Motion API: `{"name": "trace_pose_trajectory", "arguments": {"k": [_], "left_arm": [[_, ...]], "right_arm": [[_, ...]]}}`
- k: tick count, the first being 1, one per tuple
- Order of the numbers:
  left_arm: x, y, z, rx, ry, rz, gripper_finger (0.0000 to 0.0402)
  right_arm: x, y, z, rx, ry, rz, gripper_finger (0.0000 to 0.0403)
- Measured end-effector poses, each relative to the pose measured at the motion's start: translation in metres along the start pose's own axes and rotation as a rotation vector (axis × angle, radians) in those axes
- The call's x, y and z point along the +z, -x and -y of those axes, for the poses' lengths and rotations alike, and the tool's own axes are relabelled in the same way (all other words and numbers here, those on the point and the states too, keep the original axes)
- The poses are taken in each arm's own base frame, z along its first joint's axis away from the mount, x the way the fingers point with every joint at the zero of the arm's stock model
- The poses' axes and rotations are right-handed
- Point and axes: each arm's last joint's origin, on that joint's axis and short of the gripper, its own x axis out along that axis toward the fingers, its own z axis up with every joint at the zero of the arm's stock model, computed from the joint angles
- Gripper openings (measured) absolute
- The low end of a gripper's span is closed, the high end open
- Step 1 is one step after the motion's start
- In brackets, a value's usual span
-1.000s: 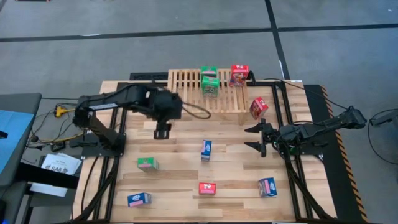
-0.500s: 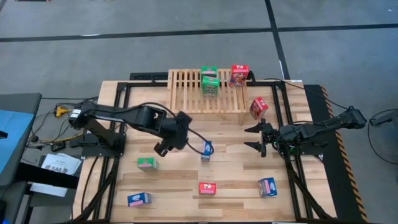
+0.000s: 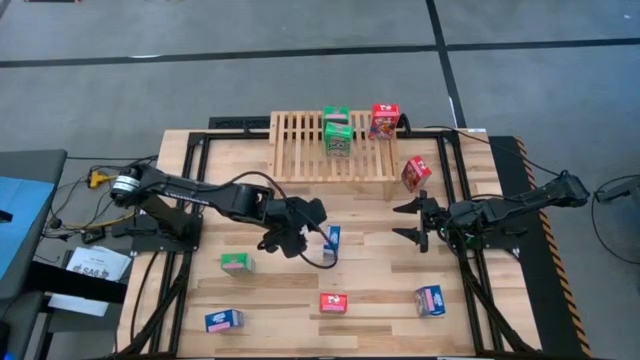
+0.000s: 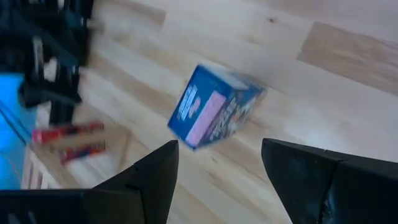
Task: Stack cereal on shelf
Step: Put the top blue cereal box on the shelf
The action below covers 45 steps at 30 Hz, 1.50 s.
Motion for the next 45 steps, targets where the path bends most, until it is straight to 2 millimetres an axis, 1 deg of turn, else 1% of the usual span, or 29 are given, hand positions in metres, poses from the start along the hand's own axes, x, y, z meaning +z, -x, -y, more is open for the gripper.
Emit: {"name": "trace_pose_trajectory", "arguments": {"k": [5,11,13,19,21,25,27,29,31,35,37,39,45], "left_arm": [[0.0,-0.011,0.005,0.033,-0.096,0.046,0.0222],[0.002,-0.019,0.003,0.071,-0.171,0.066,0.0222],[0.003,-0.023,0.0,0.094,-0.172,0.081,0.0222],[-0.001,-0.036,0.003,0.051,-0.174,0.074,0.0222],[-0.001,-0.042,0.0,0.065,-0.183,0.074,0.0222],[0.0,-0.047,-0.001,0.063,-0.186,0.07,0.0222],[-0.002,-0.048,0.003,0.008,-0.18,0.044,0.0222],[-0.001,-0.05,0.0,0.018,-0.176,0.048,0.0222],[-0.002,-0.051,0.002,-0.009,-0.178,0.036,0.0222],[-0.004,-0.06,0.004,-0.041,-0.185,0.019,0.0222],[-0.004,-0.064,0.001,-0.021,-0.185,0.024,0.0222],[-0.007,-0.066,0.002,-0.04,-0.186,0.013,0.0222],[-0.009,-0.065,-0.005,0.013,-0.196,0.027,0.0222]], "right_arm": [[0.0,0.0,0.0,0.0,0.0,0.0,0.0354],[0.0,0.0,0.0,0.0,0.001,0.0,0.0354],[0.0,0.0,0.0,0.0,0.001,0.0,0.0354],[0.0,0.0,0.0,0.0,0.001,0.0,0.0354],[0.0,0.0,0.0,0.001,0.001,0.002,0.0354],[0.0,0.0,0.0,0.0,0.003,-0.001,0.0354],[0.0,0.0,0.0,-0.001,0.006,-0.003,0.0354],[0.0,0.0,0.0,-0.001,0.006,-0.004,0.0354],[-0.001,0.0,0.0,-0.002,0.007,-0.007,0.0354],[-0.001,-0.001,0.0,-0.003,0.009,-0.012,0.0354],[-0.001,-0.001,0.0,-0.004,0.01,-0.015,0.0354],[-0.002,-0.001,0.0,-0.005,0.011,-0.018,0.0354],[-0.002,-0.001,0.0,-0.005,0.012,-0.022,0.0354]]}}
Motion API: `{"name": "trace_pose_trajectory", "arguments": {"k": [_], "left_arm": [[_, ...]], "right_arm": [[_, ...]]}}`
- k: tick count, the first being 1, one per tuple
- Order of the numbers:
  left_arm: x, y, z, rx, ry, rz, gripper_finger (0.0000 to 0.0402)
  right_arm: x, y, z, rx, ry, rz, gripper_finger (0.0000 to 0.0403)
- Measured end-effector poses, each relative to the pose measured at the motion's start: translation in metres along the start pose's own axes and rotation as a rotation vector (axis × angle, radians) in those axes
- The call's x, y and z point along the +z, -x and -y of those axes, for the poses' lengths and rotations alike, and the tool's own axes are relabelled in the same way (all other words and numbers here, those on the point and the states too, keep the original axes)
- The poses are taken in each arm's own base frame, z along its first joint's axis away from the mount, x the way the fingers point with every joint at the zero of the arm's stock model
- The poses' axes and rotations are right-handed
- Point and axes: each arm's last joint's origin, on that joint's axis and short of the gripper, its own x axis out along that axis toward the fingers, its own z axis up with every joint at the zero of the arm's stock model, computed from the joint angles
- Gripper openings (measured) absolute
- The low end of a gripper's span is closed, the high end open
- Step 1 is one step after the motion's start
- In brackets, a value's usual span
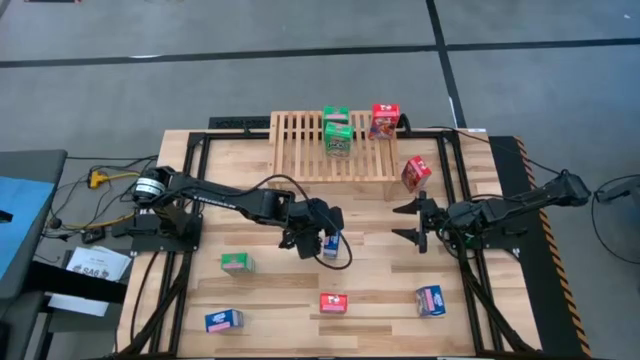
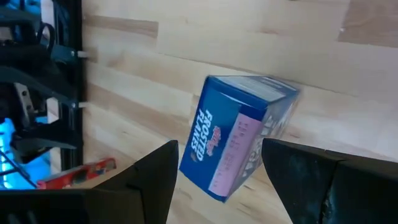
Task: Stack cereal on shelf
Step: Put the top blue cereal box on the shelf
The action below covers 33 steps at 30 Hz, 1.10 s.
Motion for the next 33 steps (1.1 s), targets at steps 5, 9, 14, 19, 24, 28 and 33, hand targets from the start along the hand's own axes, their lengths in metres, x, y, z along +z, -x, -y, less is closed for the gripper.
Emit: {"name": "trace_pose_trajectory", "arguments": {"k": [5,9,14,19,24,28,33], "left_arm": [[-0.003,-0.005,-0.001,-0.005,0.007,0.033,0.0222],[-0.007,-0.016,0.0,-0.019,0.002,0.037,0.0222],[-0.007,-0.025,0.001,-0.019,-0.003,0.033,0.0222],[-0.01,-0.03,0.005,-0.052,0.017,0.023,0.0222],[-0.012,-0.03,0.007,-0.078,0.073,0.016,0.0222],[-0.013,-0.029,0.011,-0.117,0.11,-0.004,0.0222],[-0.009,-0.029,0.013,-0.124,0.124,-0.009,0.0222]], "right_arm": [[0.0,0.0,0.0,-0.001,0.0,-0.001,0.0354],[0.0,0.0,0.0,-0.001,0.0,-0.001,0.0354],[0.0,0.0,0.0,0.0,-0.003,0.0,0.0354],[0.0,0.0,0.0,-0.001,-0.003,0.0,0.0354],[0.0,0.0,0.0,-0.001,-0.003,-0.001,0.0354],[0.0,0.0,0.0,-0.001,-0.002,-0.001,0.0354],[0.0,0.0,0.0,-0.001,-0.002,-0.001,0.0354]]}}
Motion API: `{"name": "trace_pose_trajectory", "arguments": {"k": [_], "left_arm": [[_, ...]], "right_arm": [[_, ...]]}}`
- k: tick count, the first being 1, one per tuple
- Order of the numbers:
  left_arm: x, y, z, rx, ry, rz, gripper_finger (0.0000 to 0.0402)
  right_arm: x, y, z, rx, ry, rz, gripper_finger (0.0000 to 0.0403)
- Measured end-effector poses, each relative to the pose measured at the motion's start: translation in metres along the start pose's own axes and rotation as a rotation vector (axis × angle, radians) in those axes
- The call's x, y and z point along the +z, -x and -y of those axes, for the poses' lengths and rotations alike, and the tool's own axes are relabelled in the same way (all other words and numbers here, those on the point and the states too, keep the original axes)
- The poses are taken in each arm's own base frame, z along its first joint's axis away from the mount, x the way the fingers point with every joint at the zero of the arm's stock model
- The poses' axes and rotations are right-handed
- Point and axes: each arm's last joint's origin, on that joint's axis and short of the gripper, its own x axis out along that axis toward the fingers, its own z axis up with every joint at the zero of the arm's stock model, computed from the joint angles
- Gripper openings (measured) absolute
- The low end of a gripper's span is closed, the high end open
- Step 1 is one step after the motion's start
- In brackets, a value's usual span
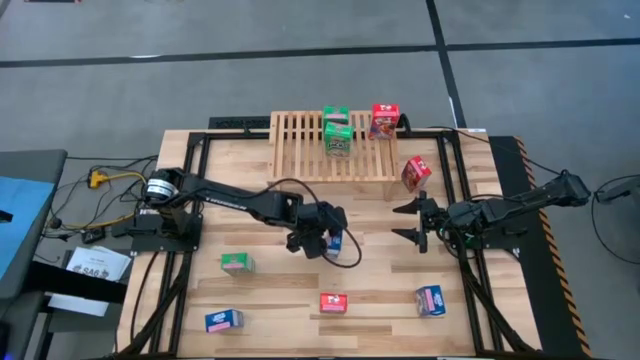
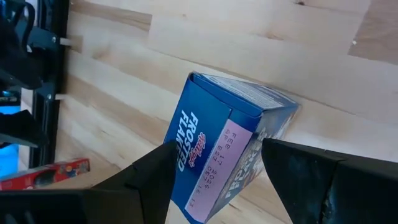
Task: Stack cereal on shelf
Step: Put the top blue cereal box on the shelf
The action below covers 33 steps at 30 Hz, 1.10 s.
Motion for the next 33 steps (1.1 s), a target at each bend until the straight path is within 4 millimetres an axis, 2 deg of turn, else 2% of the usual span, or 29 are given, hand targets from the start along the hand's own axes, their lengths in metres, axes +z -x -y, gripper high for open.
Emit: {"name": "trace_pose_trajectory", "arguments": {"k": [11,19,33], "left_arm": [[0.007,0.001,-0.002,0.055,-0.066,-0.026,0.0222],[0.015,0.009,-0.013,0.087,-0.103,-0.022,0.0222],[0.014,0.005,-0.014,0.079,-0.148,0.005,0.0222]], "right_arm": [[0.0,0.0,0.0,0.0,0.003,0.0,0.0354],[0.0,0.0,0.0,0.0,0.002,0.0,0.0354],[0.0,0.0,0.0,0.0,0.001,0.0,0.0354]]}}
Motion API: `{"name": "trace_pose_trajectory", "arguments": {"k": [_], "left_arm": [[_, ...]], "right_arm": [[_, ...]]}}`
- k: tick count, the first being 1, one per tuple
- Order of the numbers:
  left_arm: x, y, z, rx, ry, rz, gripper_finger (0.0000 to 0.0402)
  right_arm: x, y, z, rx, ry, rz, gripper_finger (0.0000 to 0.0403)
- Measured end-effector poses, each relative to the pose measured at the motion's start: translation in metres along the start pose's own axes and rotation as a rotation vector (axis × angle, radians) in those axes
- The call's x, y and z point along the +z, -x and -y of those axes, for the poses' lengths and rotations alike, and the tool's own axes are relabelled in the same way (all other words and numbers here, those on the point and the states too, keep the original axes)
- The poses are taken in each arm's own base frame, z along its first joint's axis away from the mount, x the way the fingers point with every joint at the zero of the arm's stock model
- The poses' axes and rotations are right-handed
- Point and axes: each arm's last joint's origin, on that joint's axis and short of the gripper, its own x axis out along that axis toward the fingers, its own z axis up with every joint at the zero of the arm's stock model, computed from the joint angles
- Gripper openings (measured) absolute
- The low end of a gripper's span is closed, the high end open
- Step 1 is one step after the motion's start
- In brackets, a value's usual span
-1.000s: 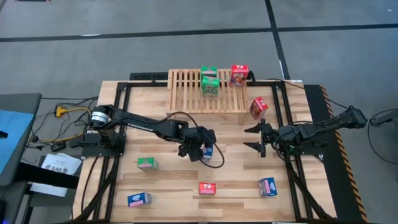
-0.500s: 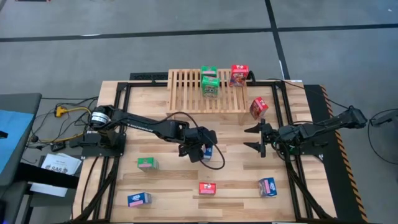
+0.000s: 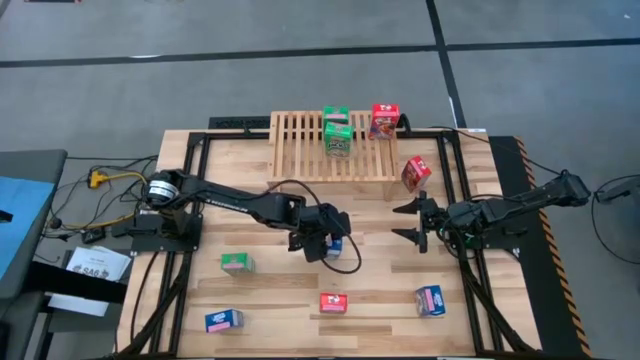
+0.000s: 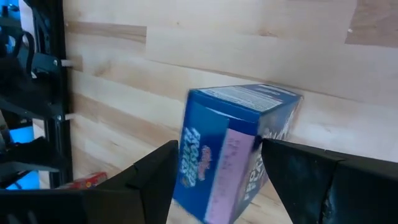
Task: Stack cereal on shelf
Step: Put the top blue cereal box on the shelf
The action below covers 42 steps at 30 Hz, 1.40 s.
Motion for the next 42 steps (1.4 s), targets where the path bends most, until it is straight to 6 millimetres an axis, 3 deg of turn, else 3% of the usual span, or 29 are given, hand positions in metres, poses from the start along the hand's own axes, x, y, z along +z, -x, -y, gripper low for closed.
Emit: {"name": "trace_pose_trajectory", "arguments": {"k": [6,20,29,42], "left_arm": [[-0.004,-0.01,0.004,-0.038,0.05,-0.002,0.0222],[-0.004,-0.007,0.012,-0.113,0.197,-0.045,0.0222],[0.01,0.001,0.002,-0.068,0.105,-0.077,0.0222],[0.012,0.002,-0.007,0.006,0.053,-0.043,0.0222]], "right_arm": [[0.0,0.0,0.0,0.0,-0.002,0.0,0.0354],[0.0,0.0,0.0,0.0,-0.002,0.0,0.0354],[0.0,0.0,0.0,0.0,-0.001,0.0,0.0354],[0.0,0.0,0.0,0.0,0.001,0.0,0.0354]]}}
